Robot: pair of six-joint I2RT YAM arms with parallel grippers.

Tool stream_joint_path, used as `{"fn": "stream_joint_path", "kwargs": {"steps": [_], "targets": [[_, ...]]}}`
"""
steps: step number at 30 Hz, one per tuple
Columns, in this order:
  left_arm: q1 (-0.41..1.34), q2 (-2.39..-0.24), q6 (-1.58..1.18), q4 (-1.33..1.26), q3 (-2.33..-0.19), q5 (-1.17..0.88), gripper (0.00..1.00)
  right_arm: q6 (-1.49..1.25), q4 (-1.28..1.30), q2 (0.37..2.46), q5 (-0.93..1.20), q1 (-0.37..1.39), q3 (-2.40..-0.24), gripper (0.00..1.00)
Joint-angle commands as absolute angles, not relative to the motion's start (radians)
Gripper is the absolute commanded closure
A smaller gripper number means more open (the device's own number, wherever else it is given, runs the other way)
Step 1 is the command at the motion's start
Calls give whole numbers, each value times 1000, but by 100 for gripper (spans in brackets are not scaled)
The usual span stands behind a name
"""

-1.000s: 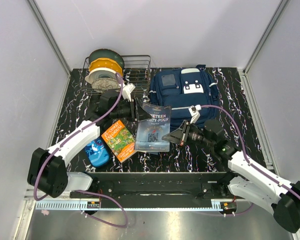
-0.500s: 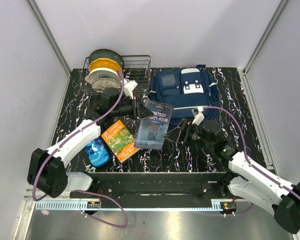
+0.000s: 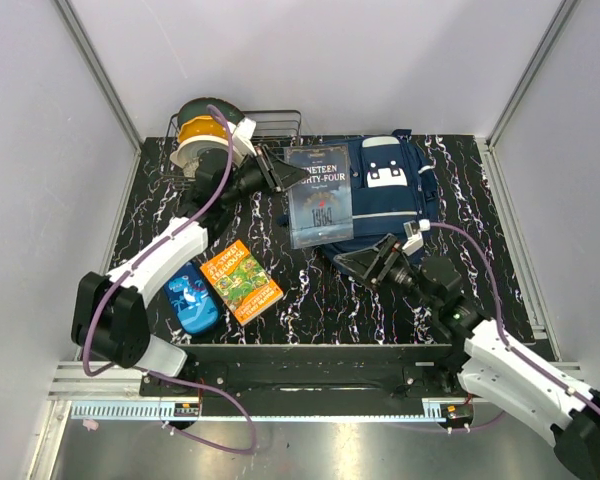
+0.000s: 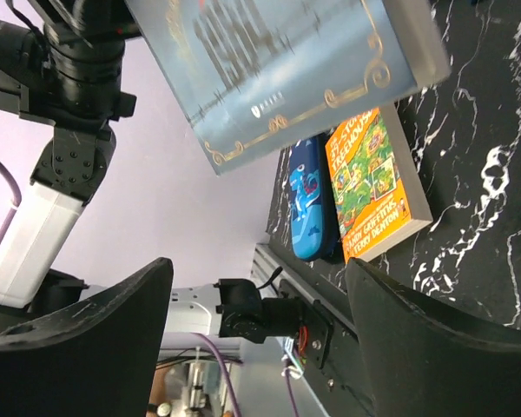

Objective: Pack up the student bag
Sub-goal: Pick up the book from the center of the board.

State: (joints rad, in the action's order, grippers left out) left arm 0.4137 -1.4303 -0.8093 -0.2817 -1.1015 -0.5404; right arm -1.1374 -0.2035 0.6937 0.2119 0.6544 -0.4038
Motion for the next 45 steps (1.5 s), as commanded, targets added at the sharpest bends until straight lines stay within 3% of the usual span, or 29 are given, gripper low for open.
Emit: {"fn": "stream_joint_path", "kwargs": {"steps": [1, 7, 12, 19, 39, 45], "targets": [[413, -1466, -1004, -604, -1172, -528, 100, -1253, -478, 809, 252, 660, -394, 15], [417, -1467, -1048, -675, -1166, -519, 100, -1273, -751, 979, 201, 660, -391, 15], [417, -1451, -1101, -771, -1111, -509, 100, -1216, -779, 1057, 153, 660, -443, 13], [420, -1419, -1163, -831, -1057, -517, 100, -1192, -1027, 1150, 74, 660, -403, 12], [440, -1448, -1364, -1136, -925, -448, 100, -1210, -1196, 1213, 58, 660, -443, 12], [437, -1477, -1387, -1178, -943, -453, 100, -1272, -1223, 1224, 61, 660, -387, 7]]}}
